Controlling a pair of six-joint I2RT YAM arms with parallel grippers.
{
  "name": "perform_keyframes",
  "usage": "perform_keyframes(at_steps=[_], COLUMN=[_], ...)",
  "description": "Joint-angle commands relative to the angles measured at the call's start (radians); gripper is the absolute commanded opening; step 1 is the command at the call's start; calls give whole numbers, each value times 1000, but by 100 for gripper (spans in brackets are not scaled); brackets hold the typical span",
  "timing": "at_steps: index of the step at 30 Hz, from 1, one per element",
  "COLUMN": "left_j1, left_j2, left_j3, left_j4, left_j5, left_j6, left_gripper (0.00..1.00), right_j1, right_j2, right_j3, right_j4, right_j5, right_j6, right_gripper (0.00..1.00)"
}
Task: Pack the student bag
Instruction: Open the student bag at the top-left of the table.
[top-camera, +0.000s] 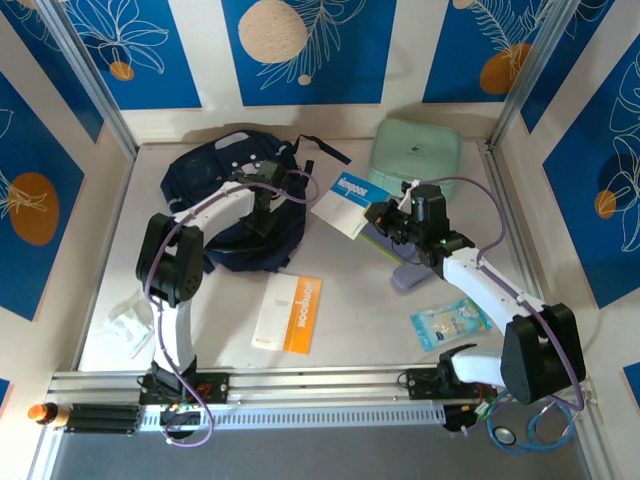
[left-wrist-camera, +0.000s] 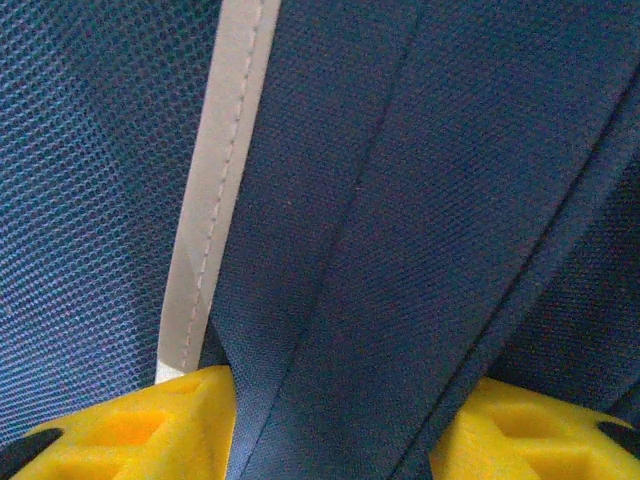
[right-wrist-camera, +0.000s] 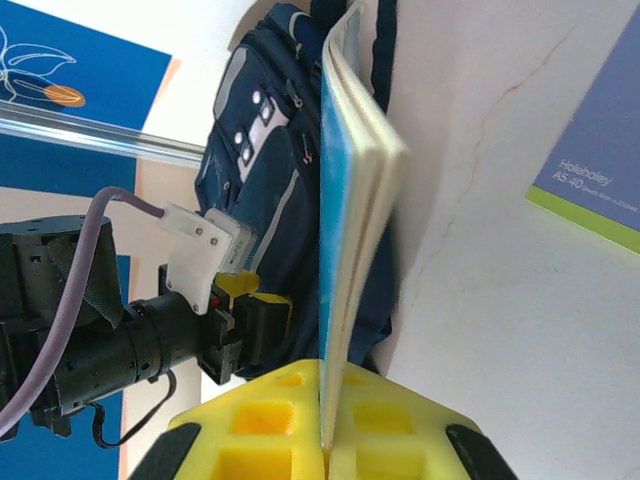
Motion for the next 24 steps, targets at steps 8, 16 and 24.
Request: perform_keyframes(at_steps=[8, 16, 24], left_j1=[-6, -6, -8], left_j2=[37, 3, -101], left_j3=[59, 116, 146], left_j4=[-73, -108, -88], left_j5=[-51, -21, -13], left_j6=[35, 29, -17], left_gripper=[36, 10, 0], right_j1=[2, 1, 2], right_j2=[-3, -22, -29], right_j3=[-3, -8, -26], right_j4=[12, -2, 7], right_j5=[5, 36, 30], right_j6=[-6, -27, -45], right_gripper=[0, 0, 0])
